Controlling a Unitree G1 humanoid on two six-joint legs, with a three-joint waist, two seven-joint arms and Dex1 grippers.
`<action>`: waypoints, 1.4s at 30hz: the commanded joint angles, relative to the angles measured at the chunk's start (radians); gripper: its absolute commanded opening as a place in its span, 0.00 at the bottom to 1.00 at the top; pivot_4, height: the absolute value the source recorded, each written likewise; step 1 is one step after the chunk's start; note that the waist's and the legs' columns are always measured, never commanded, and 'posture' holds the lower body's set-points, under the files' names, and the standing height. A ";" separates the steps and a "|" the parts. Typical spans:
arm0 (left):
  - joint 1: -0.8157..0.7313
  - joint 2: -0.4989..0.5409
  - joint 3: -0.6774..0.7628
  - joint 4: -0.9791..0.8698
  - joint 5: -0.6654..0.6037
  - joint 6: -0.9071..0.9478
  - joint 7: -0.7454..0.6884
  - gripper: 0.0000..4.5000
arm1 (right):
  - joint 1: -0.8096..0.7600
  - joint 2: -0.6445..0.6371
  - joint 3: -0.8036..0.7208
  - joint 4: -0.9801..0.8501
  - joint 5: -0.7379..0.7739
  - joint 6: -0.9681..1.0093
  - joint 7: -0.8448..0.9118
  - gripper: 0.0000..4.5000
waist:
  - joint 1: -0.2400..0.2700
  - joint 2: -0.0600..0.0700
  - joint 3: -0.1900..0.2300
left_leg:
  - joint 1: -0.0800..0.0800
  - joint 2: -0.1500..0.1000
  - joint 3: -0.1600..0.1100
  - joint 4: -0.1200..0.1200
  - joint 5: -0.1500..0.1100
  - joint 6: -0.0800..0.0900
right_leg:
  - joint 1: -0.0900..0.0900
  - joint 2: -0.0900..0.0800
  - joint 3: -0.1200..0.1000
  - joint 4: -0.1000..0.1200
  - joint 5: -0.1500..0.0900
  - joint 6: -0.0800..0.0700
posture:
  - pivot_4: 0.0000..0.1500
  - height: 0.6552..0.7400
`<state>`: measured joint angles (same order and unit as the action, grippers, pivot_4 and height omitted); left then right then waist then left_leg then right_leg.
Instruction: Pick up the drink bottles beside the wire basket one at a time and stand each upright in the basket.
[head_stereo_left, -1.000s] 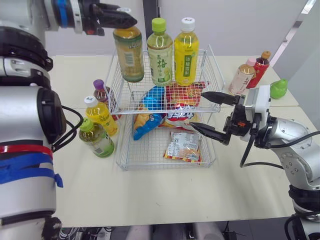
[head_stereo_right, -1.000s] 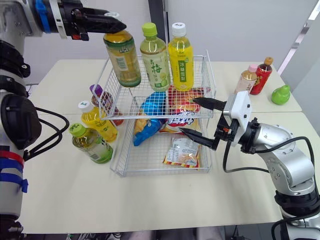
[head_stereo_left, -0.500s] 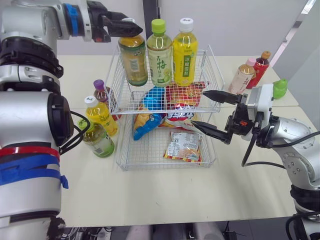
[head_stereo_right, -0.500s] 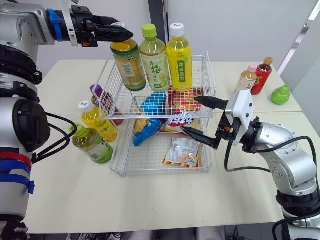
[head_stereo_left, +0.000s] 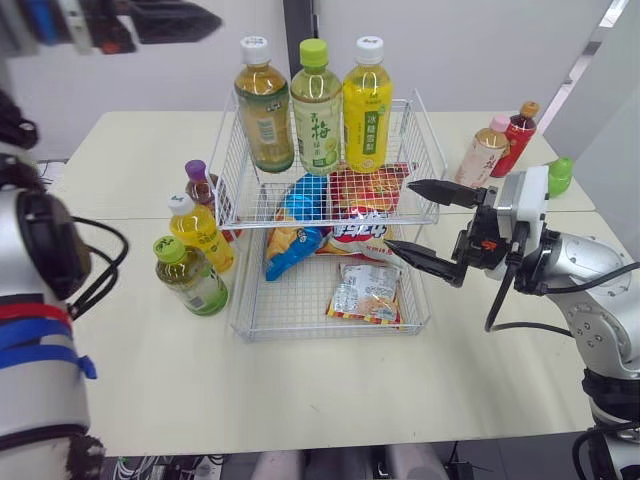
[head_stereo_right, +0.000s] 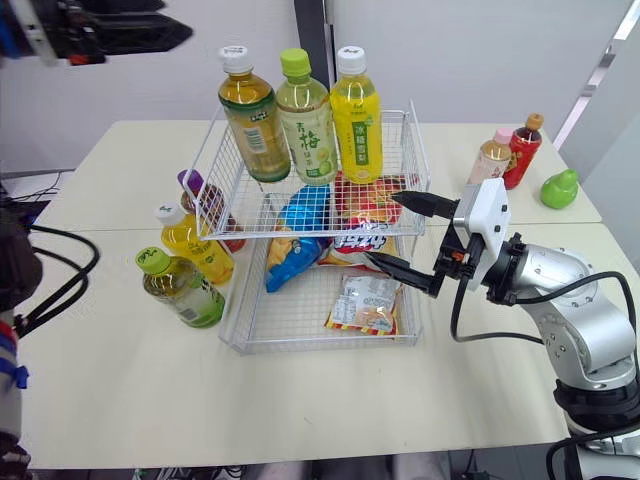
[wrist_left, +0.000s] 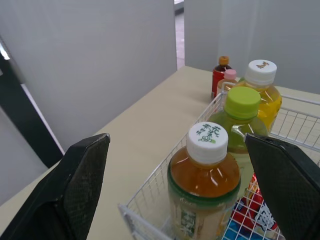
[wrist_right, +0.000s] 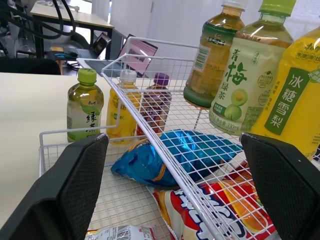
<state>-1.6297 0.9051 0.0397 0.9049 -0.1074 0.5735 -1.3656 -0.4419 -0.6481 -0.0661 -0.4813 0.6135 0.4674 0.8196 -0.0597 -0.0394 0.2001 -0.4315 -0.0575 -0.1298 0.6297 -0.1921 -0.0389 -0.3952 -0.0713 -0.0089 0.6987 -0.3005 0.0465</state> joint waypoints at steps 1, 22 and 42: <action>0.073 0.084 0.070 -0.195 -0.061 0.067 0.010 1.00 | -0.029 -0.003 -0.008 0.000 0.004 -0.028 0.024 1.00 | 0.000 0.000 0.000 | 0.000 0.000 0.000 0.000 0.000 0.000 | 0.000 0.000 0.000 0.000 0.000 0.000 | 1.00 1.00; 1.541 0.134 0.977 -1.147 -0.315 0.420 0.059 1.00 | -0.072 0.033 0.179 0.058 -0.026 -0.098 0.277 1.00 | 0.021 0.001 -0.001 | 0.008 0.002 -0.002 -0.002 0.000 -0.001 | 0.007 -0.003 0.002 -0.001 0.000 -0.003 | 1.00 1.00; 1.505 -0.312 0.736 -1.581 -0.543 0.484 0.732 1.00 | -0.371 -0.131 -0.018 0.074 0.307 0.241 0.280 1.00 | 0.031 0.003 -0.009 | 0.018 0.016 0.002 -0.004 -0.004 -0.005 | 0.020 0.009 0.000 -0.017 0.006 -0.013 | 1.00 1.00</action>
<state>-0.1171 0.5903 0.7832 -0.6535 -0.6410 1.0827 -0.6630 -0.7928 -0.7654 -0.0568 -0.3888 0.9091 0.7107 1.0983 -0.0282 -0.0362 0.1911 -0.4135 -0.0416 -0.1277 0.6256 -0.1959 -0.0439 -0.3756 -0.0604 -0.0083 0.6814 -0.2941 0.0331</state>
